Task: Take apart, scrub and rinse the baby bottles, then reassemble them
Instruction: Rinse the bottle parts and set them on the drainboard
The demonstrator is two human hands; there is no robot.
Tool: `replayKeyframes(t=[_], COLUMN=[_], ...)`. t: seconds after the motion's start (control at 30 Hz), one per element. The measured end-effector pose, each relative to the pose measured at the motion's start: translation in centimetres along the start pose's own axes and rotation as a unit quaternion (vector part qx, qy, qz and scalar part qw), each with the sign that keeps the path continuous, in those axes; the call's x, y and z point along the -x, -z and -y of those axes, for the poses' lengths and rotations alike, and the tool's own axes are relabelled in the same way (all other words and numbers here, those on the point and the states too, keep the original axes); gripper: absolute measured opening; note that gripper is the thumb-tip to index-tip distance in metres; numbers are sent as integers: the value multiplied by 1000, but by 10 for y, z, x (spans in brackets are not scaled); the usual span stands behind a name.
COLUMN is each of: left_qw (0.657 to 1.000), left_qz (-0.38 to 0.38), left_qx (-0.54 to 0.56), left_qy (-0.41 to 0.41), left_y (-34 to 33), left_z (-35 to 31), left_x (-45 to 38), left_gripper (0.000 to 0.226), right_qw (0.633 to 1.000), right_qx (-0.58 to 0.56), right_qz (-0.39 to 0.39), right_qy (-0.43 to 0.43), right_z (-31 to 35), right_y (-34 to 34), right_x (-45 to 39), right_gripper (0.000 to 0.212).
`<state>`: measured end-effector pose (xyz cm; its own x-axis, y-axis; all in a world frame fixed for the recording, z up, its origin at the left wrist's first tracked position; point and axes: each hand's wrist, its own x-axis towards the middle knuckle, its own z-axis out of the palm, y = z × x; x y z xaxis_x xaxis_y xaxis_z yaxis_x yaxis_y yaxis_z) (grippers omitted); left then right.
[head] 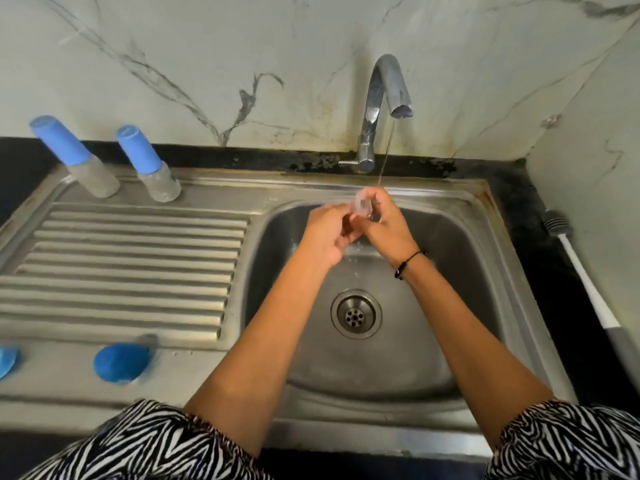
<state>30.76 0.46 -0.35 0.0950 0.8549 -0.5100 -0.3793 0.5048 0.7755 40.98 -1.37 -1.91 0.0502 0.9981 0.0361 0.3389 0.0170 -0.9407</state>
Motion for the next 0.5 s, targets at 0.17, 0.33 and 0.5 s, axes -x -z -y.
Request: replayKeyframes(t=[0.17, 0.33, 0.5], left_qw=[953, 895, 861], left_qz=[-108, -105, -120], left_qx=[-222, -341, -385], left_qy=[-178, -267, -310], left_y=[28, 49, 79], left_z=[10, 12, 12], left_x=[16, 44, 81], left_gripper=[17, 15, 35], right_qw=[975, 937, 947], right_qx=[208, 308, 263], right_qz=[14, 15, 10], right_qy=[72, 163, 184], right_z=[2, 10, 25], right_y=[-19, -36, -57], right_x=[10, 17, 32], right_gripper=[45, 25, 22])
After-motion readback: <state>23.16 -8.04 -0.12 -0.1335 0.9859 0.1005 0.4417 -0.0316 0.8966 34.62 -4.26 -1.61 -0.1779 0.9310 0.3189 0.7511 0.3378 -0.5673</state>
